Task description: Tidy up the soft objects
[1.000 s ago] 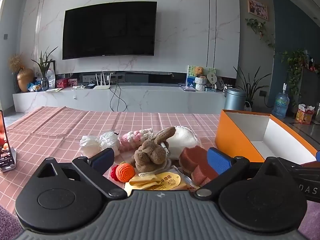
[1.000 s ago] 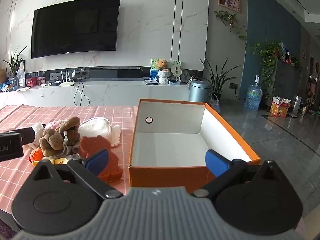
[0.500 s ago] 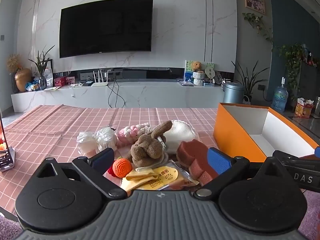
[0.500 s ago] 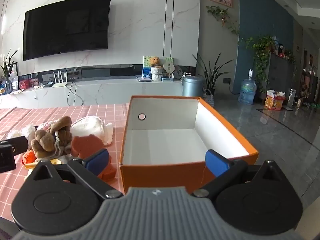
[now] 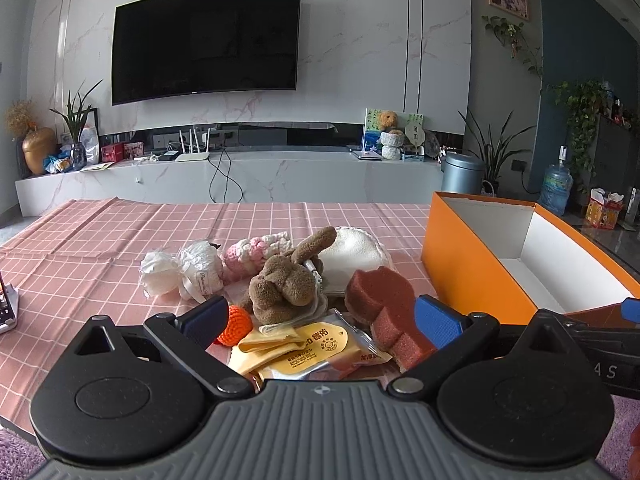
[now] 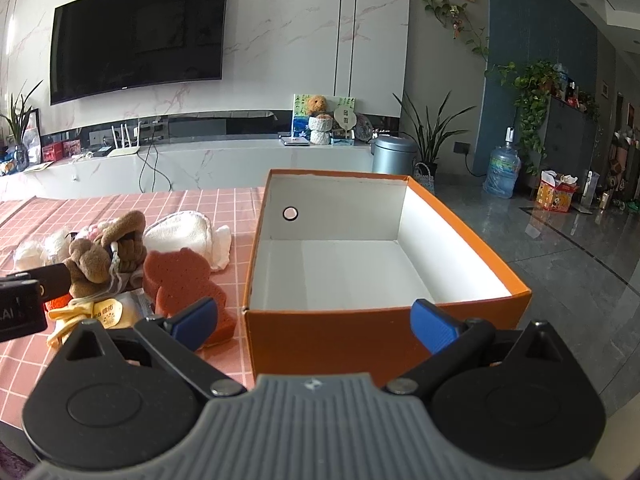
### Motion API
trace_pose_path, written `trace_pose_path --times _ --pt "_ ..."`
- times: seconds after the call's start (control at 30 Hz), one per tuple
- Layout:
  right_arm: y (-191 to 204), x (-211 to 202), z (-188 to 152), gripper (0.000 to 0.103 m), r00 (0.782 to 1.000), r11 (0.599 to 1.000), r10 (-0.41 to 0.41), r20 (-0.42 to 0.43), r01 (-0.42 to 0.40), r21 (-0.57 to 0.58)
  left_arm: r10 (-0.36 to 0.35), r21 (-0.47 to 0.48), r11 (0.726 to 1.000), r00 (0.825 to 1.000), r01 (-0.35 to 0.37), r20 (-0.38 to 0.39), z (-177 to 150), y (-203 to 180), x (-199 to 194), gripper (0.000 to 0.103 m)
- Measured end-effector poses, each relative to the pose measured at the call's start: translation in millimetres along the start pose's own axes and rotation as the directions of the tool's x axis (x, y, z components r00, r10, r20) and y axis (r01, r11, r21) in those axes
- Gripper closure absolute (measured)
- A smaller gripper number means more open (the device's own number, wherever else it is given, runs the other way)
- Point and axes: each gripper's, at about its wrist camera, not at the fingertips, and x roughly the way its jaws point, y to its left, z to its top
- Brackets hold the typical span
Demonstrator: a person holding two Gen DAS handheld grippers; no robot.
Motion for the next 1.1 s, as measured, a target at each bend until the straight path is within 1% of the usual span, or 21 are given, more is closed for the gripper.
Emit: trace_pose_path --times 0.17,0.53,1.1 --pt "4 -1 1 0.002 1.0 1.0 -0.009 0.001 0.009 -0.013 0.002 0.0 1.0 1.0 -0.002 -0.004 0 0 1 0.0" --pt "13 1 1 0.002 1.0 0.999 0.003 0.0 -0.003 -0.044 0.004 -0.018 1.0 1.0 -0.005 -0.012 -1 5 4 0.0" --pt "10 0 0 0.002 1.0 0.999 0.006 -0.006 -0.006 -0.045 0.001 -0.009 1.0 1.0 -0.001 -0.023 1 1 5 0.0"
